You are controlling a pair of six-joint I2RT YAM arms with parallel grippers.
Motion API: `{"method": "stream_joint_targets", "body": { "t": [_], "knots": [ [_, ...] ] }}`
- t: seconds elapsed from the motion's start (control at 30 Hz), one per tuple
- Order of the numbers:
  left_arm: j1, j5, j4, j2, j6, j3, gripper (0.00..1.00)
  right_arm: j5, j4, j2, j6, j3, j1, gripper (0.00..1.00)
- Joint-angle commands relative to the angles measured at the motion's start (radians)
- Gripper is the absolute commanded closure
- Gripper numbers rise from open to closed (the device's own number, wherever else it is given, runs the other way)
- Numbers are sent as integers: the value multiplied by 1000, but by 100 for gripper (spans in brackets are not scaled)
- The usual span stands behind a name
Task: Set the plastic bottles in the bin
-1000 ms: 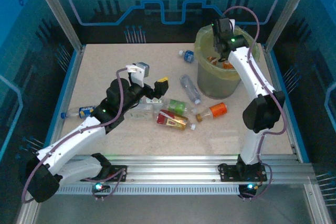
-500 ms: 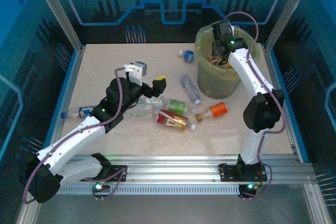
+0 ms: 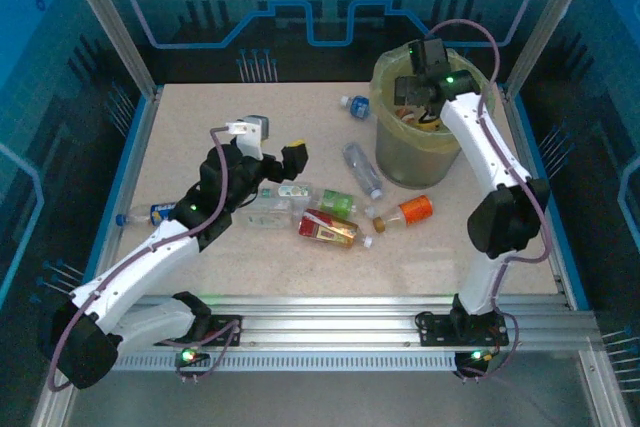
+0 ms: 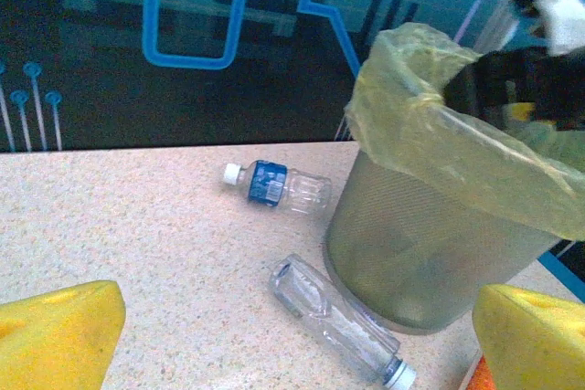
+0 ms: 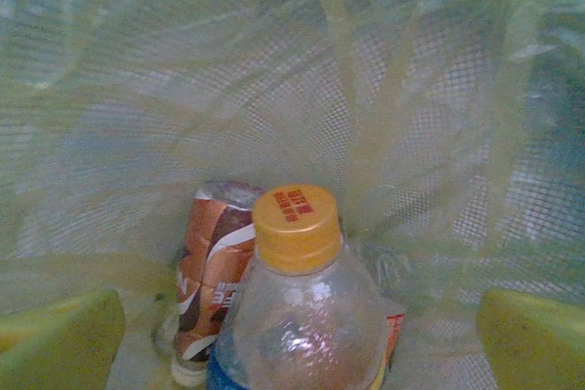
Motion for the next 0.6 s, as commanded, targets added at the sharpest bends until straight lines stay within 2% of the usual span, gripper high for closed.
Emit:
{"method": "stream_joint_targets", "body": {
  "t": [0.0,0.3,0.57],
  "knots": [
    [36,-27,-45,-1,-88,15,1,-43,-43,-85,-9,43,3,0],
    [237,-41,-261,12,-386,23,1,-130,-121,-176,-14,14,28,0],
    [366,-88,-388,-35,-468,-26,1,-140,-106,-281,2,-125,62,0]
  ]
}}
